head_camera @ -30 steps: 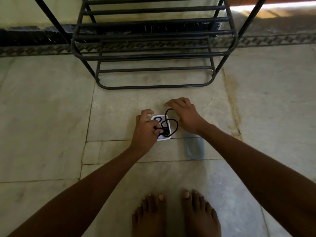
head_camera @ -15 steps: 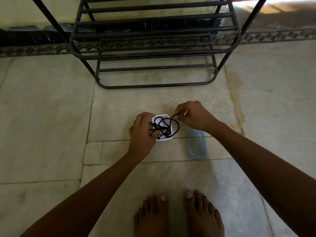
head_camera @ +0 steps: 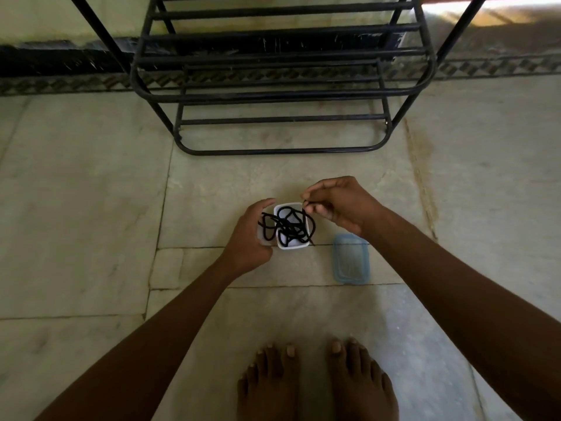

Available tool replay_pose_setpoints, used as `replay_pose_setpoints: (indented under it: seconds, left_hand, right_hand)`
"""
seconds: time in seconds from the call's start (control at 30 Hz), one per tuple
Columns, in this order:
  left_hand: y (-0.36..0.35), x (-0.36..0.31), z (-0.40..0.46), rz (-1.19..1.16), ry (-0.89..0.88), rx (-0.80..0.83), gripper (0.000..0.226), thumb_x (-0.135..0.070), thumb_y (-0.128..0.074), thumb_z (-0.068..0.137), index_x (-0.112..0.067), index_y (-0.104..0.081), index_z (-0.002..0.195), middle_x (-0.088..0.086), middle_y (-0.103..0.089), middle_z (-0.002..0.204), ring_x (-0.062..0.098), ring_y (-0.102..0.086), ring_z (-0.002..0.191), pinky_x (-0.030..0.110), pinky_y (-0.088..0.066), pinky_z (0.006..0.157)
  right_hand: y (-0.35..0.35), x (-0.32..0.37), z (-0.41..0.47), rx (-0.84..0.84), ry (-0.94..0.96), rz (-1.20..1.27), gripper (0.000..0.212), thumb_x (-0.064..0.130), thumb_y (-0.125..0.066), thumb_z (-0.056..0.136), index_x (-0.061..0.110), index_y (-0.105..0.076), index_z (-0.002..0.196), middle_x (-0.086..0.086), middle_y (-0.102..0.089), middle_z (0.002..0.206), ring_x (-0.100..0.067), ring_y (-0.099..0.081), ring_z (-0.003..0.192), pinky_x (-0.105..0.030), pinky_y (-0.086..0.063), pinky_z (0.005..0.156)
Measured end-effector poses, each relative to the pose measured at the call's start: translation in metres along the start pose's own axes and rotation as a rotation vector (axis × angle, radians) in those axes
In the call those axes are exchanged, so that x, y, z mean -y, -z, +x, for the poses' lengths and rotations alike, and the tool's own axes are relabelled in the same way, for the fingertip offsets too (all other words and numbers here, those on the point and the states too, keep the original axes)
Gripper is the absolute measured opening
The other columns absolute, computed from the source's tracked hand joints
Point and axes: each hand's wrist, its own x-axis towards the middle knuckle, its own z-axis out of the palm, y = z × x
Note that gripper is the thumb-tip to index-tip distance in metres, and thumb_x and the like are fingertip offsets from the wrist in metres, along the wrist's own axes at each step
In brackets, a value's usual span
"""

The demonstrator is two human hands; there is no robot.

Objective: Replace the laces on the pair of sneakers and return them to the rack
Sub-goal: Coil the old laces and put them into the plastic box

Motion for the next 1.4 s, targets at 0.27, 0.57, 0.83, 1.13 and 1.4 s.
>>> replay_pose_setpoints:
  seconds: [0.27,0.57,0.83,1.13,1.4]
  left_hand:
    - [-0.003,0.001,-0.001,0.061,-0.002,-0.245,0.044,0.012,-0.064,0.082,-0.011,-0.067,0.118,0.001,-0.072,0.099,0.011,-0.068,0.088,0.011,-0.051,0.078]
    - [-0.011,-0.01,-0.009,-0.12,-0.061,-0.388,0.027,0.006,-0.07,0.087,-0.013,-0.077,0.106,0.004,-0.075,0.093,0.013,-0.072,0.077,0.034,-0.061,0.076]
    - [-0.021,-0.027,-0.005,0.032,-0.188,-0.388,0.021,0.006,-0.071,0.085,-0.009,-0.08,0.098,0.004,-0.069,0.09,0.015,-0.068,0.08,0.026,-0.056,0.071]
    - [-0.033,-0.039,0.005,0.495,-0.17,-0.321,0.022,-0.001,-0.071,0.078,-0.019,-0.079,0.087,-0.001,-0.072,0.084,0.022,-0.061,0.082,0.025,-0.038,0.063]
    - [-0.039,-0.044,0.01,0.548,-0.047,-0.209,0.028,-0.005,-0.062,0.085,-0.024,-0.08,0.095,-0.004,-0.073,0.099,0.021,-0.066,0.091,0.035,-0.055,0.068]
  right_hand:
    - [-0.014,-0.021,0.005,-0.055,0.131,-0.186,0.016,-0.01,-0.07,0.087,-0.011,-0.067,0.103,-0.027,-0.074,0.088,-0.031,-0.077,0.077,-0.03,-0.064,0.072]
    - [-0.022,-0.047,0.013,-0.065,0.525,-1.368,0.012,0.013,-0.061,0.09,0.011,-0.07,0.098,-0.013,-0.063,0.087,-0.03,-0.061,0.082,-0.034,-0.051,0.066]
    - [-0.005,-0.046,0.015,0.093,0.645,-1.254,0.022,-0.003,-0.068,0.082,0.007,-0.081,0.097,-0.017,-0.074,0.097,-0.033,-0.069,0.086,-0.035,-0.055,0.078]
    - [0.016,-0.052,0.001,-0.243,0.616,-0.925,0.024,0.01,-0.08,0.083,0.01,-0.057,0.089,-0.003,-0.065,0.085,-0.018,-0.065,0.072,-0.035,-0.054,0.063]
    - [0.014,-0.054,0.004,-0.213,0.324,-0.909,0.039,0.042,-0.072,0.092,0.012,-0.067,0.116,-0.002,-0.074,0.097,-0.014,-0.068,0.086,-0.028,-0.055,0.081]
